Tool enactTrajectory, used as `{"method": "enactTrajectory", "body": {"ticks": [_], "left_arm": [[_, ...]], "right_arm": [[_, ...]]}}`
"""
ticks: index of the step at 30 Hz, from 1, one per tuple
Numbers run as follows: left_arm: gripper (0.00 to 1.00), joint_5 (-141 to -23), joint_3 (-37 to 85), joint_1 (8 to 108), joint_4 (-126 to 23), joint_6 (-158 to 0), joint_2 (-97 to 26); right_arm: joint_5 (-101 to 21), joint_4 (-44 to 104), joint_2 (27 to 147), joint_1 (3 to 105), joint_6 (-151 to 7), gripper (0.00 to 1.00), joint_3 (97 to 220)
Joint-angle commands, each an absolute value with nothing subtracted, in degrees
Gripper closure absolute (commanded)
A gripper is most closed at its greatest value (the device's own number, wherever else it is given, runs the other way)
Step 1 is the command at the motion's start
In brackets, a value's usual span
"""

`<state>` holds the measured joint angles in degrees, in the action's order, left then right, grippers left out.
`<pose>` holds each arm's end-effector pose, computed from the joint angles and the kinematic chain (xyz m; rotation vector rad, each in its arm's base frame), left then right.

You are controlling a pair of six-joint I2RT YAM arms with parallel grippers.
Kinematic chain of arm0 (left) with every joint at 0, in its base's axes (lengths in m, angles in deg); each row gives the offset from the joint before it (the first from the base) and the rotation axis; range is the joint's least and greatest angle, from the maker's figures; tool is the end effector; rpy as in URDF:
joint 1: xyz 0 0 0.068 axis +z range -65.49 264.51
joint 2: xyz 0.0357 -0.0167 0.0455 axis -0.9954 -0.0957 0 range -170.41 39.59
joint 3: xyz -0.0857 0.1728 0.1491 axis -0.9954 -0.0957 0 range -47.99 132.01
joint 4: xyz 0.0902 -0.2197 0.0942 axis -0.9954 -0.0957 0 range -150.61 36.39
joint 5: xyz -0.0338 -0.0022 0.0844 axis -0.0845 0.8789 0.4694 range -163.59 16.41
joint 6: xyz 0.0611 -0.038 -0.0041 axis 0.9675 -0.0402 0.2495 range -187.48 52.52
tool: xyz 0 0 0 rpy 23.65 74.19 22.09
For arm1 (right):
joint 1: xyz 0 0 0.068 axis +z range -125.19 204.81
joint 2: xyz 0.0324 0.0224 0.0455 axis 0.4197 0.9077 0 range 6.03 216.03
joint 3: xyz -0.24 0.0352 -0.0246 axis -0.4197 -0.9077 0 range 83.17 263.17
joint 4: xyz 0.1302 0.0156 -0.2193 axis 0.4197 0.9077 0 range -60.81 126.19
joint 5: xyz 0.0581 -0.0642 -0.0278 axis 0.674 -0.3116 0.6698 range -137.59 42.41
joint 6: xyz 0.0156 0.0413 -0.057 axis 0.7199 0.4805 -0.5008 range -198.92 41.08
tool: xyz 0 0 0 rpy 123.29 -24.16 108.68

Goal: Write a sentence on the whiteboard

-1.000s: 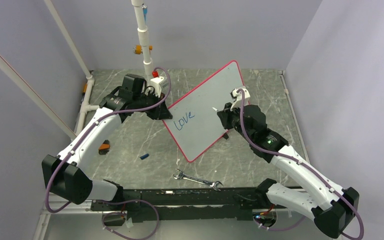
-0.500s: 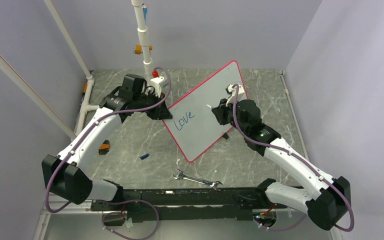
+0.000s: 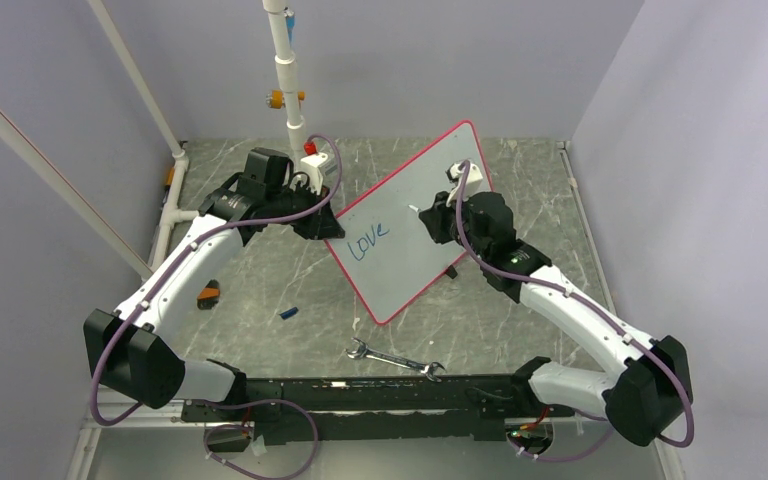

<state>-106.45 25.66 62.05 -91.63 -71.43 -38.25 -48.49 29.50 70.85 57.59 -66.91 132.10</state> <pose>0.2697 -0.1464 0.3012 0.6682 2.2274 -0.8954 0.2483 0.1588 0.2803 -0.3291 1.8579 0.5259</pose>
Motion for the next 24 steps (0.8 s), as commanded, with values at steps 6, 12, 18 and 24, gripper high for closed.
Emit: {"method": "enactTrajectory", "body": {"ticks": [6, 12, 18, 24], "left_arm": [[1.0, -90.73, 25.52, 62.21, -96.52, -64.67, -40.59], [1.0, -90.73, 25.43, 62.24, -96.48, -64.66, -40.49], [1.0, -90.64, 25.41, 62.19, -96.44, -64.58, -40.31], [1.0, -90.56, 25.46, 62.26, -96.48, -64.58, -40.23]], "right_arm": [[-44.55, 24.85, 72.84, 56.94, -66.75, 1.0, 135.18], [-41.07, 24.79, 73.06, 56.99, -66.4, 1.0, 134.81], [-39.16, 25.29, 72.5, 56.95, -66.19, 1.0, 133.71], [-39.38, 26.4, 71.41, 57.02, -65.83, 1.0, 131.18]]}}
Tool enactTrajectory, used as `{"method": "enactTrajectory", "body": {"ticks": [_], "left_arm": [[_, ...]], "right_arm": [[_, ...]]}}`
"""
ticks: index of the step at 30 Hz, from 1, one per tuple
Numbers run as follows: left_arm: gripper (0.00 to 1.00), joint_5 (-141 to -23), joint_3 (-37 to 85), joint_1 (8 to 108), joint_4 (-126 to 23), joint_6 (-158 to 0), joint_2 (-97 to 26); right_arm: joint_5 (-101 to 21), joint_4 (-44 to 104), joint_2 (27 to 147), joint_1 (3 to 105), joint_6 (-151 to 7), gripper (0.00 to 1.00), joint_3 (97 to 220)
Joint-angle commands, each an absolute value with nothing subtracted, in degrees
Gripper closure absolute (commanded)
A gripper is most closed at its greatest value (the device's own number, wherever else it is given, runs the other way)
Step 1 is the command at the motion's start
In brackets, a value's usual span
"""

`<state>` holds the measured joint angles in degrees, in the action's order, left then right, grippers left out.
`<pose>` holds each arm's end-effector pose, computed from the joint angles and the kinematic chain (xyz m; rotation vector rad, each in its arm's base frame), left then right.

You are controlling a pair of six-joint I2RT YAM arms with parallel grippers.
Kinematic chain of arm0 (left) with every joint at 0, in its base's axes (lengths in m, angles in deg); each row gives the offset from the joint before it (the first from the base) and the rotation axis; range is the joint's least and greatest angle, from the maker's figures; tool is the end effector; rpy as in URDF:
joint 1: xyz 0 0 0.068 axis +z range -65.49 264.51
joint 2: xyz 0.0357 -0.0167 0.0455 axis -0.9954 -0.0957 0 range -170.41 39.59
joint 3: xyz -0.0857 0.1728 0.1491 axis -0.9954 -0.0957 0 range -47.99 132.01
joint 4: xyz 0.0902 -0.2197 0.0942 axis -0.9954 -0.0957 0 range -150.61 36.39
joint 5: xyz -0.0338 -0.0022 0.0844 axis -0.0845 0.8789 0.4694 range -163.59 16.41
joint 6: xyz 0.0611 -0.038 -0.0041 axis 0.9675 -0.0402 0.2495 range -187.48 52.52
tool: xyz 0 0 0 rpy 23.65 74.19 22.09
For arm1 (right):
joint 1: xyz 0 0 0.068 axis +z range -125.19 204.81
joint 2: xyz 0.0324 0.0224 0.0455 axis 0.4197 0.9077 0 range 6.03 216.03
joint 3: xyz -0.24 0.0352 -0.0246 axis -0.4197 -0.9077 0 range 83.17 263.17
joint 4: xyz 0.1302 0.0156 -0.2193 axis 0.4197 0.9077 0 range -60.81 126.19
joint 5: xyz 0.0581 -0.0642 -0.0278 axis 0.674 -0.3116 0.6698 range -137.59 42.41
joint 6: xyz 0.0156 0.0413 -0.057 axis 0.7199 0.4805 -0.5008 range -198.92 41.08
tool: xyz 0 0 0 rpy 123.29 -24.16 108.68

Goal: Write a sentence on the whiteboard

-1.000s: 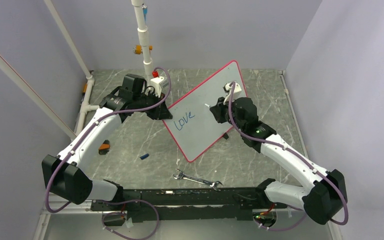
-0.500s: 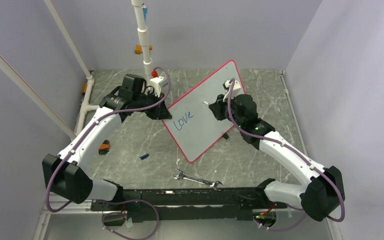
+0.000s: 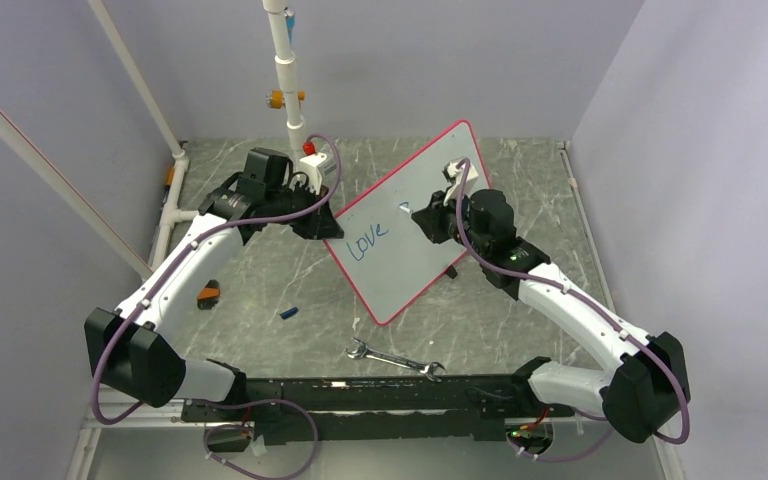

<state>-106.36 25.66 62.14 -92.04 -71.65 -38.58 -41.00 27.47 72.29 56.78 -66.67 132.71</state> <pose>0.2704 -0.1461 0.2989 0.6601 2.2434 -0.8957 0.2511 0.1649 0.2820 -0.4032 1.8361 0.6425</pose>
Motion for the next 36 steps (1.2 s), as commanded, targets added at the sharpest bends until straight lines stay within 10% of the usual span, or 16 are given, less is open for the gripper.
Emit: {"method": "enactTrajectory", "body": {"ticks": [1, 36], "left_arm": [[1.0, -90.47, 25.41, 62.19, -96.45, -64.58, -40.21], [1.0, -90.02, 25.51, 62.18, -96.61, -64.41, -40.22]], "right_arm": [[-39.55, 26.66, 71.28, 56.99, -65.83, 1.0, 130.9], [-49.57, 29.45, 74.82, 56.89, -65.4, 1.0, 138.11]]}}
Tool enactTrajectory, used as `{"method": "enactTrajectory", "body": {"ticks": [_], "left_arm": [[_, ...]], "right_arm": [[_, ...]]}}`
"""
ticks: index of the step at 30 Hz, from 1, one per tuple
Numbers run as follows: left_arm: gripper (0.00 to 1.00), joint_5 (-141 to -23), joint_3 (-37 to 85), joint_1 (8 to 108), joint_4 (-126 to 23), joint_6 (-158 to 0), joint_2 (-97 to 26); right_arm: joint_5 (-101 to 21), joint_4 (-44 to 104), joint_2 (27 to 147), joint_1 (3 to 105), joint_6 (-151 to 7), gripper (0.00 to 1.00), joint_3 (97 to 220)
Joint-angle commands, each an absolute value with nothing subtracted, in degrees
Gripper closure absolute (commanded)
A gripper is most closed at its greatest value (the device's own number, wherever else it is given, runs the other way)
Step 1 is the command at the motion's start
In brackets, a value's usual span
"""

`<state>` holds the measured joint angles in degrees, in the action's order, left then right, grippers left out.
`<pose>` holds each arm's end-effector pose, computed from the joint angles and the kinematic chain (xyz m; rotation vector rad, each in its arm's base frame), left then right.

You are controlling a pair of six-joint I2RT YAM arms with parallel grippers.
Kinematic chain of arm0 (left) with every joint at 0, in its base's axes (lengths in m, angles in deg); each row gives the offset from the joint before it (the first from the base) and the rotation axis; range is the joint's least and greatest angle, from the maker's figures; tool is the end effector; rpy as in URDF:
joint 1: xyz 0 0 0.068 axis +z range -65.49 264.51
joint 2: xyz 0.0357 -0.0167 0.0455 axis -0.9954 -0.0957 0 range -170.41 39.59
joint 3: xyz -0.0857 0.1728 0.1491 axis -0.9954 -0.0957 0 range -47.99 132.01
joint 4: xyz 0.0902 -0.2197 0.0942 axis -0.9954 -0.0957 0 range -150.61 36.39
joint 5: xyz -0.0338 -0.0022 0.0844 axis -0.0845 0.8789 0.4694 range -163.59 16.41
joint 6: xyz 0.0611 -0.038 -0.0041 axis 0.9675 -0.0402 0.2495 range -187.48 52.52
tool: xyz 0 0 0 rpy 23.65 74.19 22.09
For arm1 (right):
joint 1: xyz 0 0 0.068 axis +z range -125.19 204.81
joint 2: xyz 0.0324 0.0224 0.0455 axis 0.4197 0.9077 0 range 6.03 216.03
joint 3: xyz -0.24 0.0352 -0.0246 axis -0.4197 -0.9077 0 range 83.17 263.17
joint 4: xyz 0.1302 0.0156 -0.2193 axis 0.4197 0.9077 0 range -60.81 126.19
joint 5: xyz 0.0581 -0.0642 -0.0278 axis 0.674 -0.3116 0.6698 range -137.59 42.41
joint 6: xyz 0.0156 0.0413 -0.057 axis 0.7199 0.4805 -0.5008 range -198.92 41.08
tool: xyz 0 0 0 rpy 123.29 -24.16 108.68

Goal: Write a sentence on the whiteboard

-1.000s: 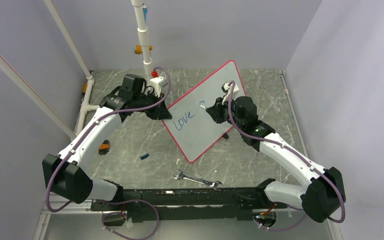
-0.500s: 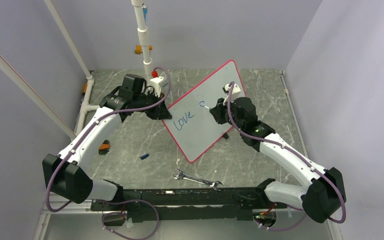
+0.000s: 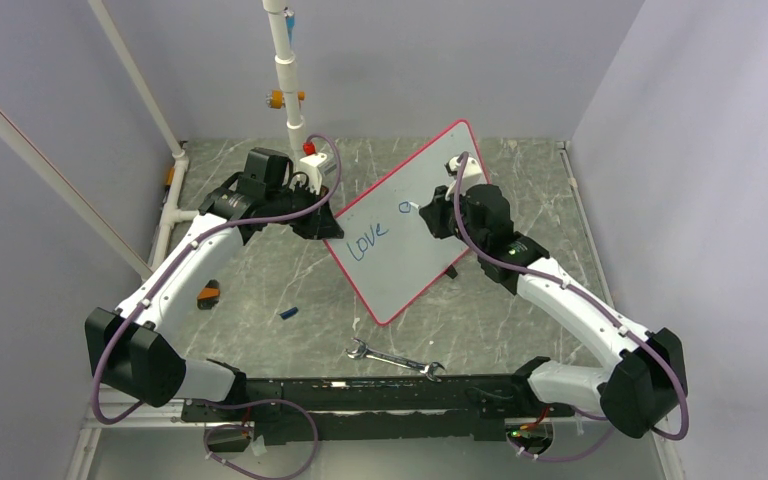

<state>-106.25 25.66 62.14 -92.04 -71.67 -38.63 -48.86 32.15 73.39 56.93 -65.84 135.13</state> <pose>0.2706 -0.1461 0.2986 0.6586 2.2450 -0.8937 0.2571 0.1599 0.2818 -0.3030 1.9003 0.5140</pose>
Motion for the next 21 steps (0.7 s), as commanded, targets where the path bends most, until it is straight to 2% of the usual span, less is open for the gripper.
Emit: {"method": "enactTrajectory", "body": {"ticks": [1, 21], "left_arm": [[1.0, -90.02, 25.49, 62.21, -96.64, -64.41, -40.22], [1.0, -89.49, 25.5, 62.14, -96.8, -64.25, -40.3]], "right_arm": [[-49.32, 29.45, 75.02, 56.96, -65.2, 1.0, 138.24], [-45.12, 27.05, 74.21, 56.96, -64.39, 1.0, 136.6]]}}
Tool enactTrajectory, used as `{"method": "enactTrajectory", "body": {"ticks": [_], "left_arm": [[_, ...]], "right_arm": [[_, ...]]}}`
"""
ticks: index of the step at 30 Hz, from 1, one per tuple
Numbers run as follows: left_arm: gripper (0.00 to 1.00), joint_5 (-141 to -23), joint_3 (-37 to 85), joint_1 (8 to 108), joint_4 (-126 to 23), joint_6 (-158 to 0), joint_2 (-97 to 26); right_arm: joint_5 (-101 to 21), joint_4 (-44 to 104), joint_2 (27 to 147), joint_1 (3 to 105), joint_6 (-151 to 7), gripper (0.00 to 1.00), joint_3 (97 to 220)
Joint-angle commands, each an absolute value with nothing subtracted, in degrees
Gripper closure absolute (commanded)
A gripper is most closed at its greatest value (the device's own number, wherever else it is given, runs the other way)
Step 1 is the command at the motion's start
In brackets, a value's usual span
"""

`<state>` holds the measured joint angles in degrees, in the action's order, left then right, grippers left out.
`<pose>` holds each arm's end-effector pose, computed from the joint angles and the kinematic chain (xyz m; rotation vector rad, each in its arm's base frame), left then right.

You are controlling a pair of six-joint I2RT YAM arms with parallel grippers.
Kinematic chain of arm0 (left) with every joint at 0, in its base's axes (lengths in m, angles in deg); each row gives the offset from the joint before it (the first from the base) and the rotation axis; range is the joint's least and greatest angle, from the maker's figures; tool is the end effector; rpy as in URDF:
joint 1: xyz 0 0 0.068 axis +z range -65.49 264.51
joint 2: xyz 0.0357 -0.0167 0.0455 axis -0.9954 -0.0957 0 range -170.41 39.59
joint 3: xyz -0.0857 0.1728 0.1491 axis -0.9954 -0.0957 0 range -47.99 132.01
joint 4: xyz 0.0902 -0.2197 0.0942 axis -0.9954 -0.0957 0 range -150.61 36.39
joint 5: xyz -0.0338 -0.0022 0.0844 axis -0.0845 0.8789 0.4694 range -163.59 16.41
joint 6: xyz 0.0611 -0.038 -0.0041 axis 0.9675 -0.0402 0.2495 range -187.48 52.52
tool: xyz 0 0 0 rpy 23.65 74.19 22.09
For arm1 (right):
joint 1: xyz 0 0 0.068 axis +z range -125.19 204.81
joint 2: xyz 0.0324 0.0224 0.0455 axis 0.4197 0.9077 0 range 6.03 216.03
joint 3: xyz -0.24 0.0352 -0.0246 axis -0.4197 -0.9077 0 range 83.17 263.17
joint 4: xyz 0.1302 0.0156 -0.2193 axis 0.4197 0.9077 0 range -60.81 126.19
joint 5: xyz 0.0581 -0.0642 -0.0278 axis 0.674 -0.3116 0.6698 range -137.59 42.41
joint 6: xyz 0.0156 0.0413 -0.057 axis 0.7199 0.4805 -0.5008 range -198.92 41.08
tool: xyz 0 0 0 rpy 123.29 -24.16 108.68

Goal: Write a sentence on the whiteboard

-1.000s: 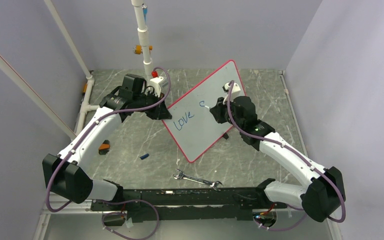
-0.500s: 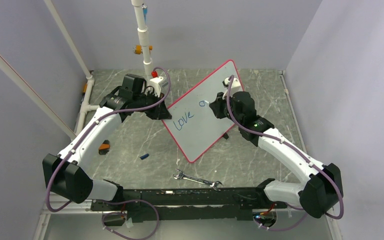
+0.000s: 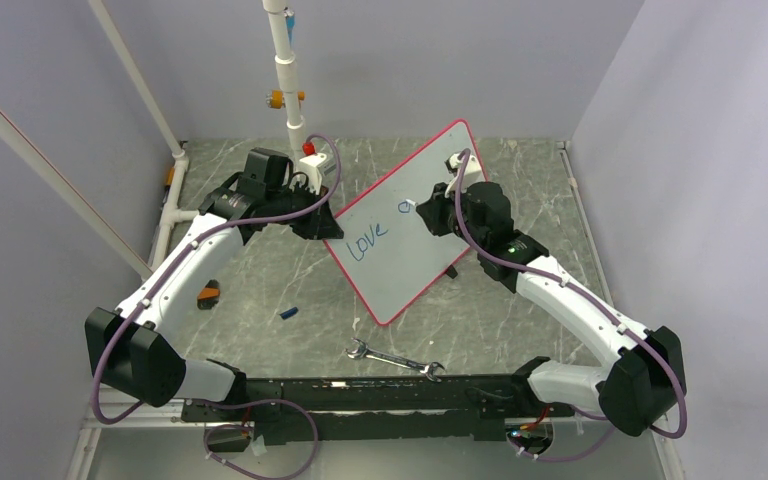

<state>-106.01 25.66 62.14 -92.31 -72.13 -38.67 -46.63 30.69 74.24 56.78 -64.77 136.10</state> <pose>0.2706 -0.1459 0.2979 0.6474 2.2557 -0.8931 0.2600 0.1635 0.2871 -0.3063 1.8783 0.5684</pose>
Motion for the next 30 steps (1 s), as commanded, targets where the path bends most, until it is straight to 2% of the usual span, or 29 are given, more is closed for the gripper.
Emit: {"method": "enactTrajectory", "body": {"ticks": [1, 30], "left_arm": [[1.0, -89.52, 25.53, 62.11, -96.7, -64.31, -40.35], [1.0, -89.31, 25.48, 62.1, -96.78, -64.32, -40.4]], "right_arm": [[-45.62, 27.37, 74.31, 56.96, -64.54, 1.0, 136.65], [-55.9, 34.86, 70.09, 56.96, -64.24, 1.0, 135.84]]}}
